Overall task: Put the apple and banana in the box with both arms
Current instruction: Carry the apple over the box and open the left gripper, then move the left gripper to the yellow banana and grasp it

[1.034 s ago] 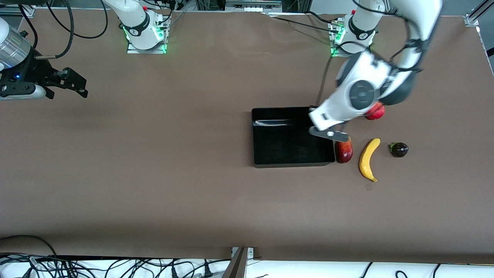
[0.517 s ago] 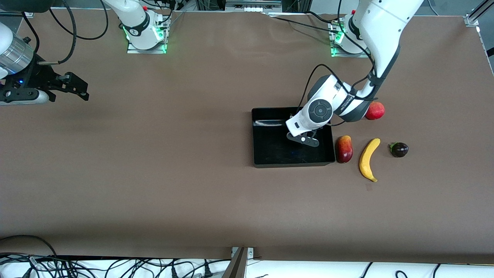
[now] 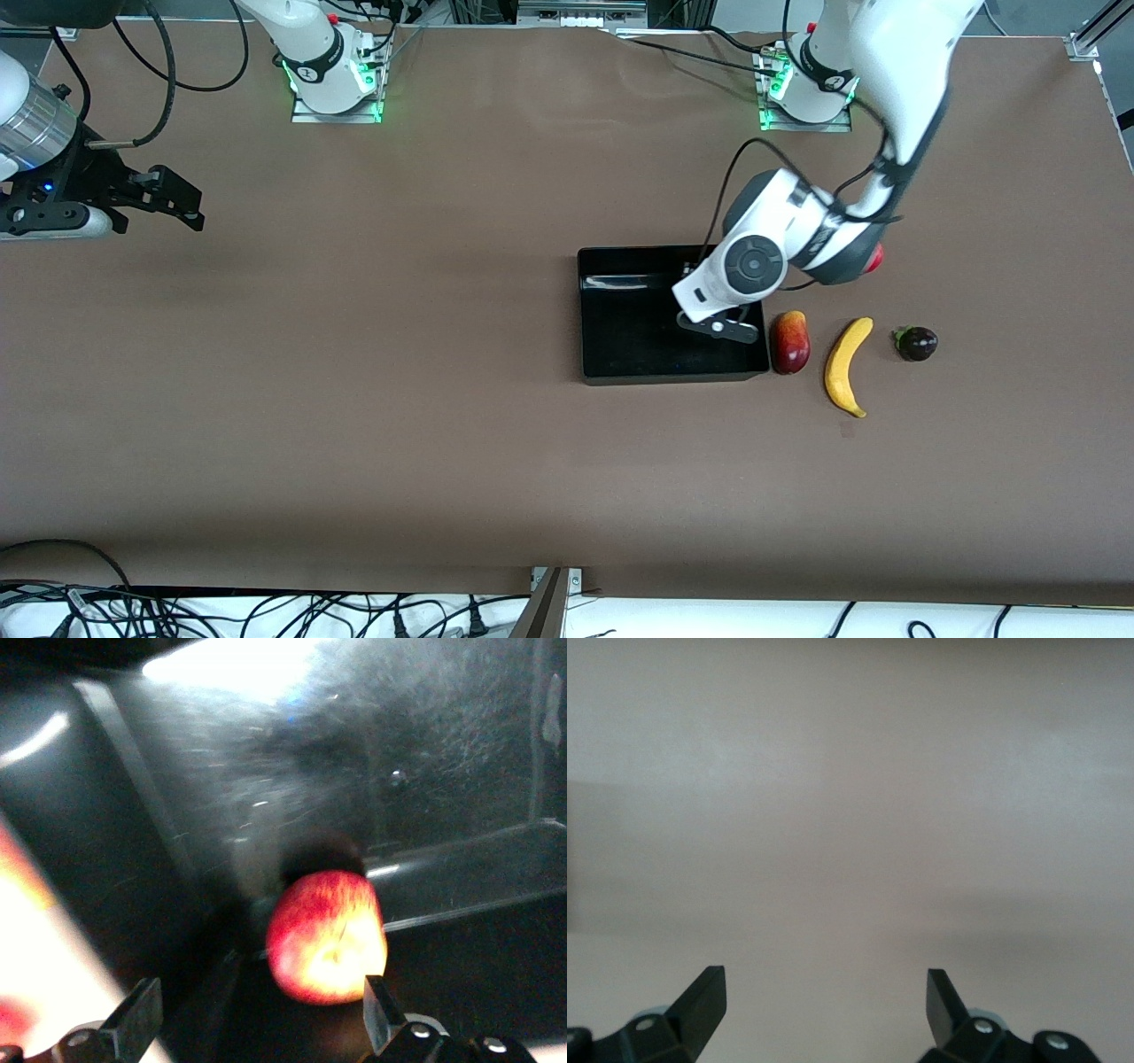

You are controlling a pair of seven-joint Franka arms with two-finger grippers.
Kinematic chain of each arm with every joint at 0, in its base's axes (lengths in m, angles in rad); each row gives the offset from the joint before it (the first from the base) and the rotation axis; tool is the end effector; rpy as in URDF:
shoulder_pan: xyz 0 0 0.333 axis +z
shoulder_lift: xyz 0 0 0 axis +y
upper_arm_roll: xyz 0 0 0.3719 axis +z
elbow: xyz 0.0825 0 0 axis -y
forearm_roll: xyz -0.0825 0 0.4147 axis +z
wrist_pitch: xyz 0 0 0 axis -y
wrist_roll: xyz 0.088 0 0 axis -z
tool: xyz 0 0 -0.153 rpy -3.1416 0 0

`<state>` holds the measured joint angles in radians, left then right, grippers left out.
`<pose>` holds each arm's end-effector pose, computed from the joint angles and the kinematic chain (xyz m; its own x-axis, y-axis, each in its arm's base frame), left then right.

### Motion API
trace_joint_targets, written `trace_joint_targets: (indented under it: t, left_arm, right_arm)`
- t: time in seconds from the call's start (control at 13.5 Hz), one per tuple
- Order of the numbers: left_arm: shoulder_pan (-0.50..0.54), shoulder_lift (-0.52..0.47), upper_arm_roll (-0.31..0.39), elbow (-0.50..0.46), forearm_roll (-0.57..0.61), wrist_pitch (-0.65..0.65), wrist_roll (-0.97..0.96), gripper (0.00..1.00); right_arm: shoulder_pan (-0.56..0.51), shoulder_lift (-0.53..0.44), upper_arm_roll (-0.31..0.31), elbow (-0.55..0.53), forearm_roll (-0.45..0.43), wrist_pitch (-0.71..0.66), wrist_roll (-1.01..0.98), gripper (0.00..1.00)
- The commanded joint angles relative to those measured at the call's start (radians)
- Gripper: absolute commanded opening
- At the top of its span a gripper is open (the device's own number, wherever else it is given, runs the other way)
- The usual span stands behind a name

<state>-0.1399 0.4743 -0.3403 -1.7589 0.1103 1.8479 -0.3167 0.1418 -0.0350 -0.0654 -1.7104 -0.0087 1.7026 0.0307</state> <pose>0.5861 -0.2741 0.2757 0.9190 -0.1831 -0.3492 -0.2123 -0.9761 -0.0469 0.5811 0.0427 0.5957 0.9985 0.0468 0.0273 0.0466 -0.9989 0.0055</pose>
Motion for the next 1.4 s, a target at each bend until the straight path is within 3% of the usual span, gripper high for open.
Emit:
trace_joint_targets:
  t: [0.0, 0.22, 0.52, 0.66, 0.89, 0.96, 1.03, 1.11, 1.18, 1.26, 1.33]
  left_arm:
    - [0.066, -0.014, 0.003, 0.151, 0.023, -0.188, -0.007, 1.0]
    - [0.189, 0.012, 0.001, 0.16, 0.176, -0.159, 0.288, 1.0]
    - [0.336, 0.118, 0.0, 0.142, 0.197, 0.045, 0.695, 1.0]
    - [0.365, 0.145, 0.0, 0.084, 0.184, 0.108, 0.731, 1.0]
    - [0.411, 0.148, 0.0, -0.037, 0.193, 0.301, 0.806, 0.98]
    - [0.413, 0.164, 0.001, -0.051, 0.198, 0.332, 0.815, 0.87]
    - [0.414, 0.17, 0.001, -0.059, 0.198, 0.336, 0.826, 0.57]
    - [0.416, 0.171, 0.001, -0.06, 0.198, 0.337, 0.834, 0.39]
    - [0.415, 0.17, 0.001, -0.06, 0.198, 0.333, 0.837, 0.11]
    - [0.415, 0.17, 0.001, -0.057, 0.198, 0.329, 0.837, 0.0]
    - [0.416, 0.164, 0.001, -0.056, 0.198, 0.324, 0.837, 0.0]
  right_arm:
    - [-0.011, 0.004, 0.012, 0.02, -0.013, -0.017, -0.002, 1.0]
    - [-0.011, 0.006, 0.01, 0.02, -0.011, -0.017, -0.002, 1.0]
    - [-0.011, 0.006, 0.009, 0.02, -0.011, -0.017, -0.002, 1.0]
    - [-0.011, 0.006, 0.009, 0.02, -0.011, -0.017, -0.003, 1.0]
    - [-0.011, 0.004, 0.009, 0.021, -0.01, -0.018, 0.003, 1.0]
    - [-0.011, 0.004, 0.009, 0.02, -0.01, -0.018, 0.003, 1.0]
    - [-0.011, 0.004, 0.009, 0.02, -0.01, -0.018, 0.0, 1.0]
    - [-0.013, 0.004, 0.009, 0.02, -0.01, -0.018, -0.002, 1.0]
    - [-0.011, 0.004, 0.009, 0.02, -0.01, -0.018, -0.002, 1.0]
    - [-0.011, 0.004, 0.009, 0.02, -0.01, -0.018, 0.0, 1.0]
    - [-0.011, 0.004, 0.009, 0.02, -0.01, -0.02, 0.0, 1.0]
